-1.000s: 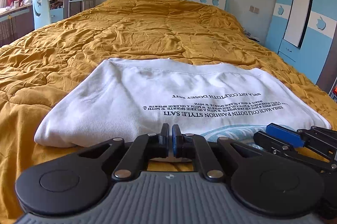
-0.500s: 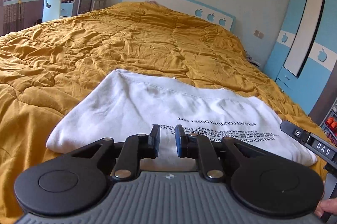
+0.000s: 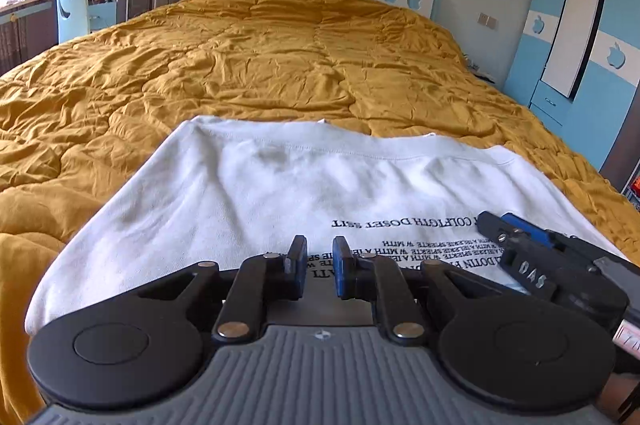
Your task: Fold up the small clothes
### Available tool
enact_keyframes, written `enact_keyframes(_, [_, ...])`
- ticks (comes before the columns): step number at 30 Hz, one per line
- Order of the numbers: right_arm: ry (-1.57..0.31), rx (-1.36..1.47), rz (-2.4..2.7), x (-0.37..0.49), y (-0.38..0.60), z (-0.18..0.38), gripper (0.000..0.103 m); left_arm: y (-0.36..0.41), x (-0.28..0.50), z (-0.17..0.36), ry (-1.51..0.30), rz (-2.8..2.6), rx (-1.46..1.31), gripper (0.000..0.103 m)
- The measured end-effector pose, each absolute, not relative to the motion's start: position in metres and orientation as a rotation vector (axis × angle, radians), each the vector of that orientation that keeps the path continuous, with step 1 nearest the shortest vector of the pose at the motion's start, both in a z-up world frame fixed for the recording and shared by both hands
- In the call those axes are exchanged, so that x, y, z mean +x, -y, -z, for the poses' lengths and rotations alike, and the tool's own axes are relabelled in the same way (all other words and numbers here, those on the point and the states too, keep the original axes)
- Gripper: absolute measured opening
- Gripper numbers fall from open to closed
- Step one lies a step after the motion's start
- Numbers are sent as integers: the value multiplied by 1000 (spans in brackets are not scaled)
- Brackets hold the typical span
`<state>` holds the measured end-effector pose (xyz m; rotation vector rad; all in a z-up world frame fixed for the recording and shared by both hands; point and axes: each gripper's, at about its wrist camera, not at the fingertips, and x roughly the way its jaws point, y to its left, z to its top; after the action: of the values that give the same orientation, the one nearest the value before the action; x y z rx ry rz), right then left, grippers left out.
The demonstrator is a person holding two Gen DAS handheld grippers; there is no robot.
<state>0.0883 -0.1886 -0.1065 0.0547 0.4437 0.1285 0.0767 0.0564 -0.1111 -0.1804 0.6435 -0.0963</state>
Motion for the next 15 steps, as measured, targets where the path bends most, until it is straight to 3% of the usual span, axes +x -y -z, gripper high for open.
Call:
enact_keyframes(5, [-433,119,74,96,242,105,15,-84,61,110,-619,59,-236,16])
enact_keyframes(8, [-442,190,160,96,276,105,3,-104,54,108,-621,32,-299,16])
enact_keyframes(11, [-399,180,301,87,290,101,19,-124,37,105,-595,-7,-389,20])
enact_keyframes(12, [-381,191,307,82,293,99,27,-132,28,100,-577,-20,-433,24])
enact_keyframes(14, [-349,234,285,74,301,94,31,-141,13,91,-546,-25,-496,39])
enact_keyframes(15, [-333,255,250,70,302,90,31,-145,5,86,-547,-32,-536,54])
